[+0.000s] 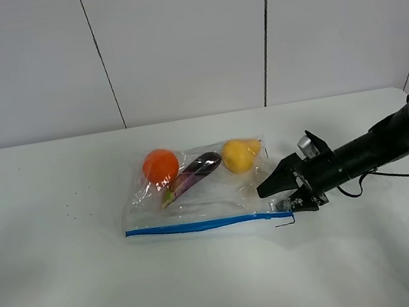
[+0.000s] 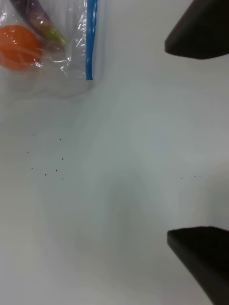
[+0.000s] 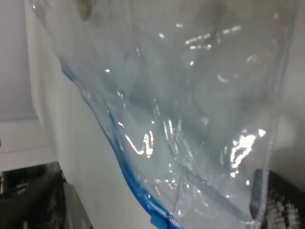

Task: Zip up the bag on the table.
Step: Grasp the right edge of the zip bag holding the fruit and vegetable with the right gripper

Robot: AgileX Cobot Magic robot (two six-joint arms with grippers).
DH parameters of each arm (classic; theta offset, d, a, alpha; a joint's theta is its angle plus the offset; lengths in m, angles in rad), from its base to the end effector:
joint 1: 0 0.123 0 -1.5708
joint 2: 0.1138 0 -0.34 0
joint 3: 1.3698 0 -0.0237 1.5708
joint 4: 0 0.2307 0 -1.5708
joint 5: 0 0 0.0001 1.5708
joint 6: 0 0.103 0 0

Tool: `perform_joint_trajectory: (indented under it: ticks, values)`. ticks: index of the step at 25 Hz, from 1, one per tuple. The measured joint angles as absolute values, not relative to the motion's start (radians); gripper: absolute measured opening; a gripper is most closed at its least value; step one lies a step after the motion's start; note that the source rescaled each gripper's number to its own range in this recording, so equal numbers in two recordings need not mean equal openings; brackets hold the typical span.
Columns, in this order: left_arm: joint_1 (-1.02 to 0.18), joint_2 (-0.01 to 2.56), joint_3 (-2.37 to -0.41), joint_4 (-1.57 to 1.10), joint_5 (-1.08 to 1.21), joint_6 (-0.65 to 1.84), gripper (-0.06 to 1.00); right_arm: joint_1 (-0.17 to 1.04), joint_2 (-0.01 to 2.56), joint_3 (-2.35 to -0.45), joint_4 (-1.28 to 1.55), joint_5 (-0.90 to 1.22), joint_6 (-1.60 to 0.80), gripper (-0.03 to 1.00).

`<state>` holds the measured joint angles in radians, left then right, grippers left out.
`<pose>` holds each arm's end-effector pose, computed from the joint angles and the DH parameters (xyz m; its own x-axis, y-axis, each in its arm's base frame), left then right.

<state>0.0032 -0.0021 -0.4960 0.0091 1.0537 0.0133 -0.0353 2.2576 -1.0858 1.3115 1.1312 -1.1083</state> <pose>-0.0668 0.0006 0.2615 -0.4516 0.0163 -0.8921 -0.0022 0.9998 0.0194 0.3750 0.0769 0.1170 -0.9975 -0.0107 -0.0700 -0.0664 0.4852 0.8719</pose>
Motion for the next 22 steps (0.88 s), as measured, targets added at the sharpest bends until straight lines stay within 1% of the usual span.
perform_joint_trajectory:
  ticks: [1,6,12,15,19,20,21,22]
  values:
    - [0.003,-0.002,-0.496,0.009,1.054,0.013,1.00,-0.035,2.259,-1.086,1.314,1.131,-1.113,0.85]
    - [0.003,-0.002,-0.496,0.009,1.054,0.013,1.00,-0.035,2.261,-1.086,1.314,1.130,-1.116,0.64]
    - [0.003,-0.002,-0.496,0.009,1.054,0.013,1.00,-0.035,2.261,-1.087,1.299,1.132,-1.109,0.44]
    - [0.003,-0.002,-0.496,0.009,1.054,0.013,1.00,-0.035,2.261,-1.087,1.295,1.134,-1.107,0.39]
    - [0.003,-0.002,-0.496,0.009,1.054,0.013,1.00,-0.035,2.261,-1.087,1.294,1.136,-1.105,0.37]
    - [0.003,-0.002,-0.496,0.009,1.054,0.013,1.00,-0.035,2.261,-1.087,1.293,1.136,-1.105,0.35]
    - [0.003,-0.002,-0.496,0.009,1.054,0.013,1.00,-0.035,2.261,-1.087,1.292,1.136,-1.104,0.30]
    - [0.003,-0.002,-0.496,0.009,1.054,0.013,1.00,-0.035,2.261,-1.087,1.291,1.139,-1.104,0.23]
